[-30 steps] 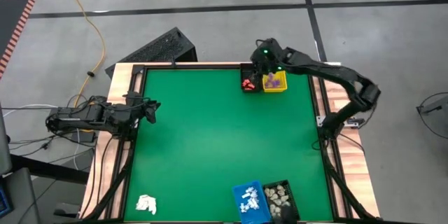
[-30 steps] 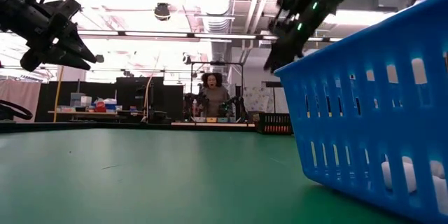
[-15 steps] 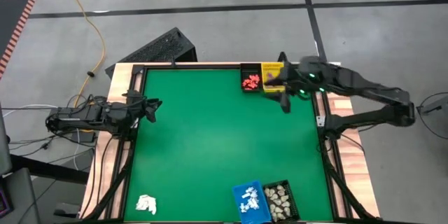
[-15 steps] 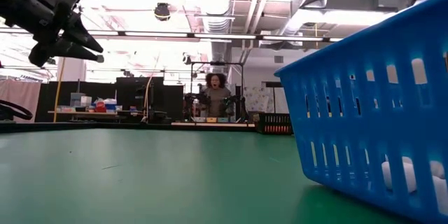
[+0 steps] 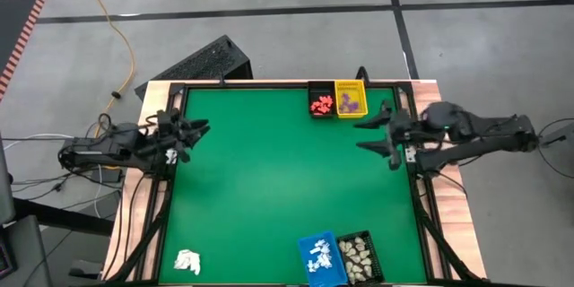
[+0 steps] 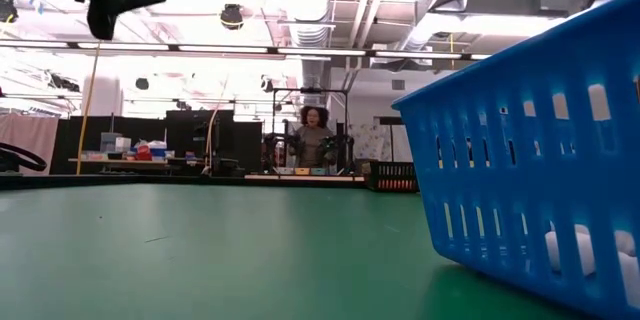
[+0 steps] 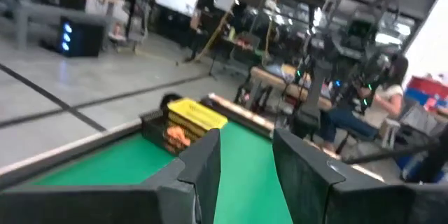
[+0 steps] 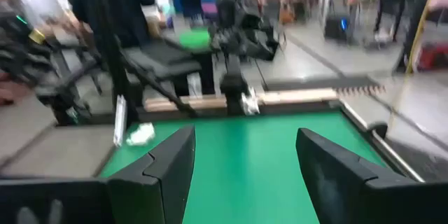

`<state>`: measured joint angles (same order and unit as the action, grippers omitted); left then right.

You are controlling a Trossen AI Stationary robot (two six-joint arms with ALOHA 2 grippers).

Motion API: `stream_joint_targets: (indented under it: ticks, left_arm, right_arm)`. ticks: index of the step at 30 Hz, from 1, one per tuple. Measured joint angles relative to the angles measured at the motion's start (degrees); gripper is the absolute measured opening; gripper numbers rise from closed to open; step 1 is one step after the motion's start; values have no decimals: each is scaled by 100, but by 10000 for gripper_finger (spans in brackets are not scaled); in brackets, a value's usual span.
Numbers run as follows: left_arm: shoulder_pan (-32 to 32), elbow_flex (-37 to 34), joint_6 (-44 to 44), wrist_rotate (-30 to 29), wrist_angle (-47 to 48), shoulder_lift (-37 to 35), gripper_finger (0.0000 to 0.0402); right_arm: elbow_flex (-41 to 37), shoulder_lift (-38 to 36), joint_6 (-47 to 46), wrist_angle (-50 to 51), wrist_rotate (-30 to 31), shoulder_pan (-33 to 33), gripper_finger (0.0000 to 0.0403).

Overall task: Sort Halloween decoration
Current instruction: Return to Home Position

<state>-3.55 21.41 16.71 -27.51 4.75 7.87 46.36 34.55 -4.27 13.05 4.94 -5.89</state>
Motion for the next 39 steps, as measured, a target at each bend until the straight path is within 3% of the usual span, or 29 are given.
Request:
stream_joint_targets:
  ticks: [5,12,18,24,32,39]
  left_arm:
    - [0,251,-144,-359,294,-260,121]
    - [0,196,-64,-403,798,-792,121]
    - [0,-33,98,-449,846,-753,121]
    - [-1,-541,386,-330,651,-777,121]
    - [-106,-1491,869,215,-88,-770,121]
    - [-596,-1938,772,-126,-597,-770,121]
  right_arm:
    - [-656,-1016,125,-484,-200,-21,243]
    - [-1413,-2152,65,-531,-159,-14,243]
    - [-2045,-2964,-38,-664,-1,-17,243]
    - [-2617,-3437,-66,-824,-1,-13,243]
    - [-3079,-3438,-329,-947,132,1,243]
    - [-3454,-3438,-285,-1249,261,-46,243]
